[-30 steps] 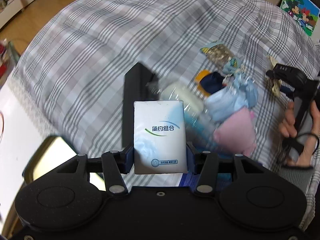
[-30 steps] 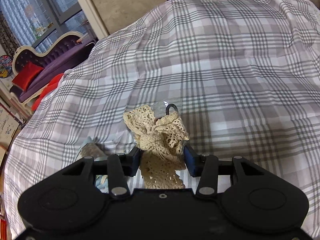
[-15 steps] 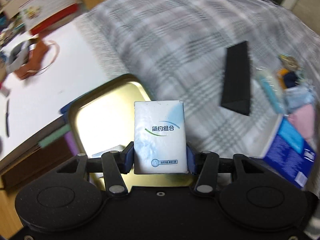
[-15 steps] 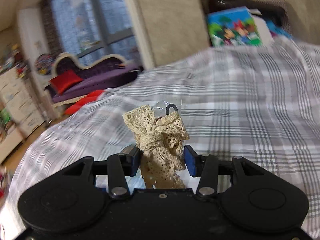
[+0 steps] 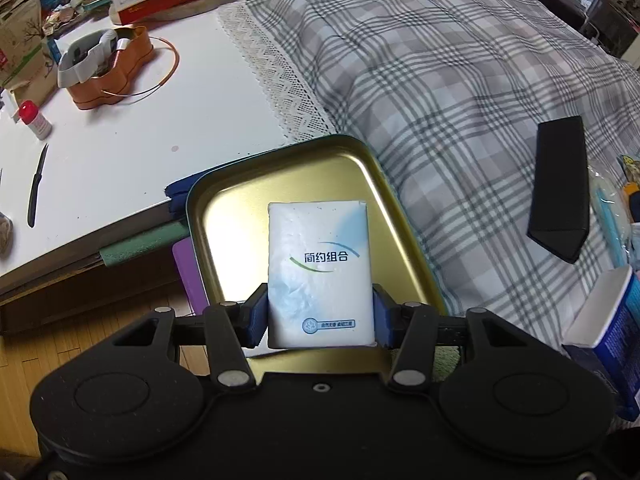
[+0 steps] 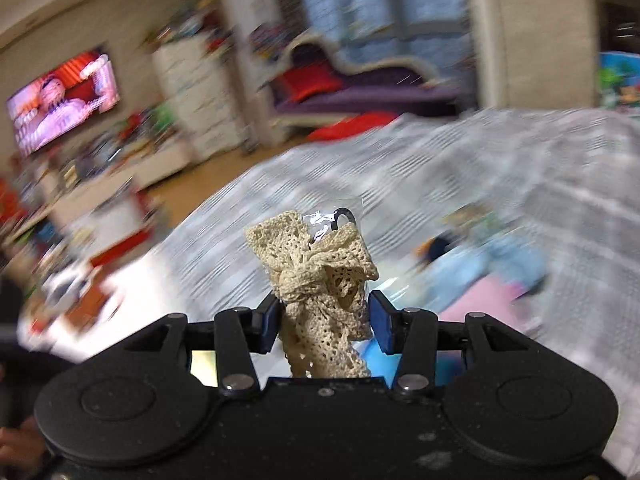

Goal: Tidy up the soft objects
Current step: 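Carry the tissue pack and lace scrunchie over the gold tray with both tools, then open left gripper to drop the tissue pack while right gripper releases the scrunchie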

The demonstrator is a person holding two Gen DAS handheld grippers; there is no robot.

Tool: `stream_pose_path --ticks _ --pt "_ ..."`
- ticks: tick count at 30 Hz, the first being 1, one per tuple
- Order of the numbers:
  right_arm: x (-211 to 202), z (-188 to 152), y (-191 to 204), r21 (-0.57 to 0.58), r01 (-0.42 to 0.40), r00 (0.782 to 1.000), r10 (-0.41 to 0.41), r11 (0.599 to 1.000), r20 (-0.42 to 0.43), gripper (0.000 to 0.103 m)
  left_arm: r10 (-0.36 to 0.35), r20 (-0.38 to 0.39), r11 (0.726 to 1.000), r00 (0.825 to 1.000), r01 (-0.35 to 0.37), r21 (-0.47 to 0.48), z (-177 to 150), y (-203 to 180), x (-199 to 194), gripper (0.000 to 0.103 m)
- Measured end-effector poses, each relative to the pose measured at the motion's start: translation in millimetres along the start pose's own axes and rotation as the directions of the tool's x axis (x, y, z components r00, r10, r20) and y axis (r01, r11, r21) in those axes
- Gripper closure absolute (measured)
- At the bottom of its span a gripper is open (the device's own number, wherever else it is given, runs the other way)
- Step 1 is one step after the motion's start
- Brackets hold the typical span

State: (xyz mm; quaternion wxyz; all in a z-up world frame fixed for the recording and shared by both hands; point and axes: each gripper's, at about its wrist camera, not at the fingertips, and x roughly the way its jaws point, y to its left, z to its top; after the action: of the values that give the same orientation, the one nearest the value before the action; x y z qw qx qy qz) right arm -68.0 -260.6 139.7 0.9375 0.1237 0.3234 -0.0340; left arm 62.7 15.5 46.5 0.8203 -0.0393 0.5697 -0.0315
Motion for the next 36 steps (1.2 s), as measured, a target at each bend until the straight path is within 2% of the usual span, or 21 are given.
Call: stream_pose_path --ticks 2,7,12,16,25,32,36 --pt "9 -9 21 -0.032 -0.045 0.997 0.043 0.998 -0.066 0.058 -0.002 -0.004 1.000 1.000 0.002 -0.011 0 5 5 0.053" --pt "23 -31 71 -0.120 -0.103 0.981 0.080 0.987 -0.178 0.058 0.008 -0.002 1.000 1.000 -0.008 -0.026 2 15 18 0.053" --pt "39 -55 105 -0.199 -0.110 0.965 0.057 0.974 -0.256 0.058 0.004 -0.014 0.999 1.000 -0.005 -0.049 8 26 36 0.053" --pt "55 -64 117 -0.218 -0.109 0.942 0.030 0.970 -0.335 0.058 0.025 -0.018 0.998 1.000 -0.026 -0.059 14 35 52 0.053" --pt "91 -85 138 -0.260 -0.077 0.898 -0.047 0.963 -0.438 0.058 0.045 -0.048 0.997 0.998 -0.048 -0.062 19 47 75 0.053" --pt "116 -95 147 -0.303 -0.081 0.870 -0.081 0.949 -0.487 0.058 0.061 -0.030 0.998 0.998 -0.062 -0.028 23 37 75 0.053" --pt "123 -97 145 -0.301 -0.089 0.861 -0.078 0.949 -0.502 0.058 0.077 -0.037 0.997 0.996 -0.078 -0.028 24 37 78 0.053"
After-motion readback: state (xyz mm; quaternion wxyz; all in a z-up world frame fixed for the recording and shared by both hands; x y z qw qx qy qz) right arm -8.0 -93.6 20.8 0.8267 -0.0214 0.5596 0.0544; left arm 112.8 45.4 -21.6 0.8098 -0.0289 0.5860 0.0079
